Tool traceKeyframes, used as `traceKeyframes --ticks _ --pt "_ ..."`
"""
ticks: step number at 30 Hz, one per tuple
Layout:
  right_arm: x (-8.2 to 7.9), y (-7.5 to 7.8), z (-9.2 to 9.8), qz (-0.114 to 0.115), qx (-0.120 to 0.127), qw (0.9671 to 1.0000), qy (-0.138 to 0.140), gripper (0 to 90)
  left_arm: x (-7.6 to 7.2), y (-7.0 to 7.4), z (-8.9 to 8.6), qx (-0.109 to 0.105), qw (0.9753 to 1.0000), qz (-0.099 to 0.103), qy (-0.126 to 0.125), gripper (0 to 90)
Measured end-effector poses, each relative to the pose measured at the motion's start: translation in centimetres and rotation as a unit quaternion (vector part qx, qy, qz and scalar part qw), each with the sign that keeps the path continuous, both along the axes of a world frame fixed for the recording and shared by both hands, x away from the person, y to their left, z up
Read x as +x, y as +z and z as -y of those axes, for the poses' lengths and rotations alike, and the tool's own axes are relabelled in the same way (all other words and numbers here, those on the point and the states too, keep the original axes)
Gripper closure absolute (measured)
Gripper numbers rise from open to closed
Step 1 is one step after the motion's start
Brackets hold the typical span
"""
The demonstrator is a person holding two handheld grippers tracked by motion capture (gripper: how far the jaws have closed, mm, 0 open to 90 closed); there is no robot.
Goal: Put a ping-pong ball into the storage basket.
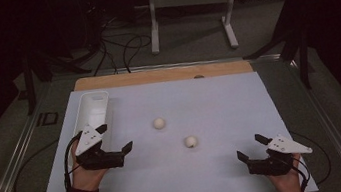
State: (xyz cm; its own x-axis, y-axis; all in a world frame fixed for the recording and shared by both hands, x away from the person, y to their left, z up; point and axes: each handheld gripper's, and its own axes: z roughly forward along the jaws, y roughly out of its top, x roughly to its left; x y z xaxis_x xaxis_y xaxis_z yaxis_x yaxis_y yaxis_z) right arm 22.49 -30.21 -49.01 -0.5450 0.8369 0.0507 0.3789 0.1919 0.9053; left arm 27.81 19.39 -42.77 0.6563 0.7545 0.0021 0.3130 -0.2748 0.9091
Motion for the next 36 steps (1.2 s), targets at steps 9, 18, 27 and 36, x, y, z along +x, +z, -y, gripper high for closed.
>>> traceKeyframes --ticks 9,18,27,36 --pt "0.0 0.0 0.1 -0.002 0.002 1.0000 0.000 9.0 1.1 0.6 1.2 0.003 0.9998 -0.002 -0.019 0.3" --pt "0.1 -0.1 0.1 -0.001 0.001 1.0000 -0.004 9.0 2.3 1.0 3.1 0.014 0.9992 -0.003 -0.038 0.3" --pt "0.1 -0.2 0.3 0.000 0.002 1.0000 -0.007 9.0 3.2 1.1 4.7 0.015 0.9981 -0.003 -0.059 0.3" --pt "0.1 -0.2 0.3 0.001 0.001 1.0000 -0.008 9.0 4.1 1.2 6.1 0.015 0.9972 -0.004 -0.074 0.2"
